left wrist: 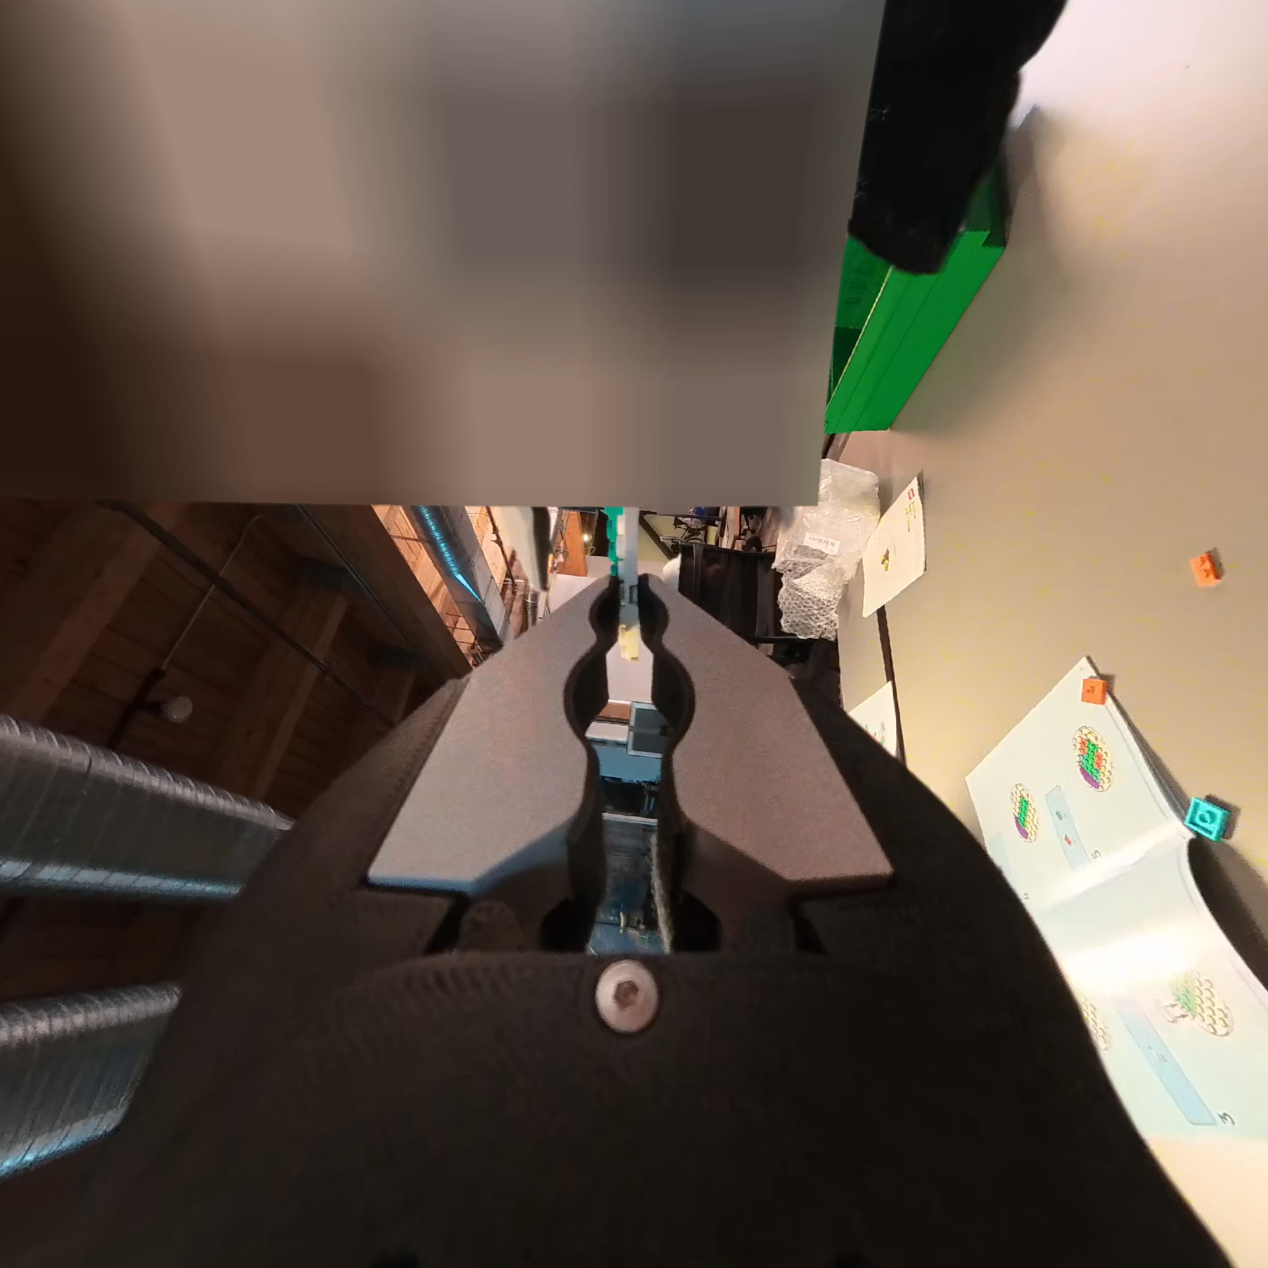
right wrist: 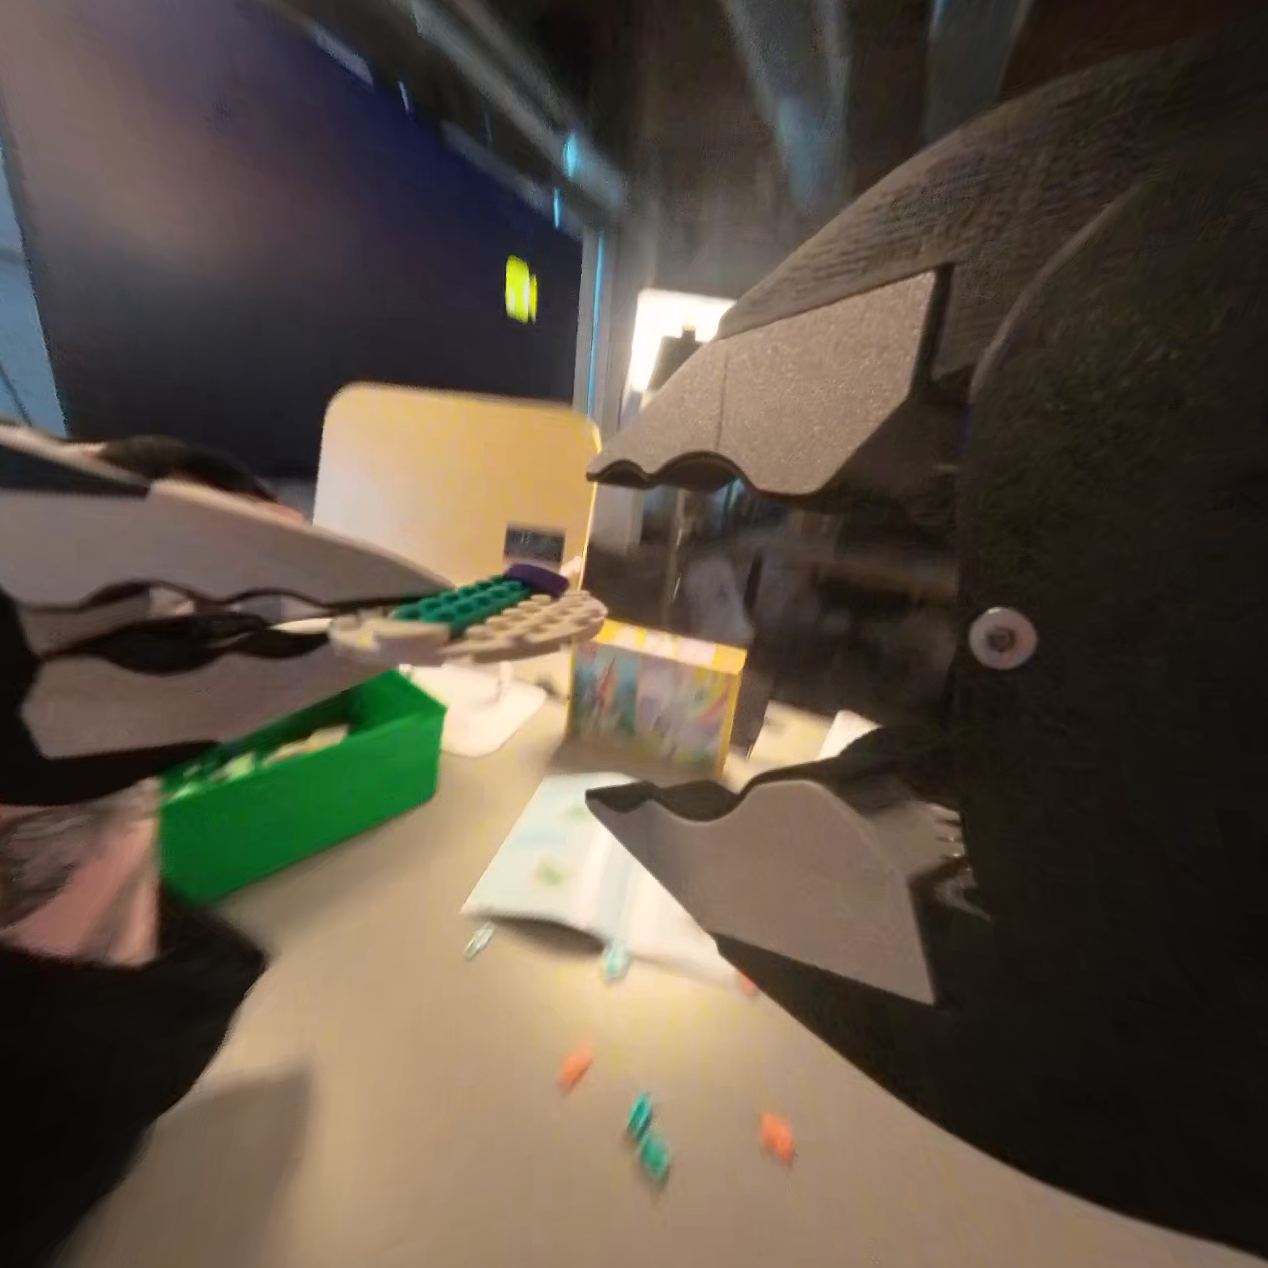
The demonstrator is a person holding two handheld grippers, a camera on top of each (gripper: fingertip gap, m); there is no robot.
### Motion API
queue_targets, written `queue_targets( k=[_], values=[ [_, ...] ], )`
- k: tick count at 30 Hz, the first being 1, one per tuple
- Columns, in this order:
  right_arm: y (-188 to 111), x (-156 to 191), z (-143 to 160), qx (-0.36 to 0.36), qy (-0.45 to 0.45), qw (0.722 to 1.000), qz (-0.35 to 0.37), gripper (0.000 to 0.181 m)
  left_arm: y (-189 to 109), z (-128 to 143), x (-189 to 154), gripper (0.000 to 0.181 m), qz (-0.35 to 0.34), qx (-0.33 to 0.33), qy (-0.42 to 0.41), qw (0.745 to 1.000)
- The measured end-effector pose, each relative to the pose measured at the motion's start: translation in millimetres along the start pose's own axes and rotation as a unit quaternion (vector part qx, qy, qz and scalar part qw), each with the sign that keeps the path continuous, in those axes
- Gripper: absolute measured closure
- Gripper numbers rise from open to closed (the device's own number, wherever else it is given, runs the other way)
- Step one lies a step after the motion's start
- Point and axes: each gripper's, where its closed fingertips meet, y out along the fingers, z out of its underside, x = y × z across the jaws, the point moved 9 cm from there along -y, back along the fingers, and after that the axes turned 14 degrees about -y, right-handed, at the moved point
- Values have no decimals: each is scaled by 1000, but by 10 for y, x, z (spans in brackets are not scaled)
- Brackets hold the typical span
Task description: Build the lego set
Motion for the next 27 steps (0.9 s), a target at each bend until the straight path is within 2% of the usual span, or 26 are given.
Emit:
queue_targets(
  k=[3, 7, 9, 19, 23, 27],
  values=[
    [86, 59, -94, 73, -108, 989, 65, 105, 15, 5, -5, 177, 1, 3, -1, 1000],
    [160, 114, -143, 108, -154, 978, 88, 122, 23, 9, -4, 177, 4, 2, -8, 1000],
    [162, 116, -161, 107, -156, 977, 99, 133, 25, 22, 1, 177, 4, 5, -9, 1000],
    [231, 135, -159, 124, -153, 975, 103, 153, 40, 28, -9, 177, 7, 5, -8, 1000],
    [217, 118, -157, 126, -147, 975, 112, 169, 62, 23, -31, 177, 12, 8, -2, 1000],
    [187, 105, -156, 122, -125, 978, 111, 172, 74, 4, -46, 177, 11, 5, 7, 1000]
  ],
)
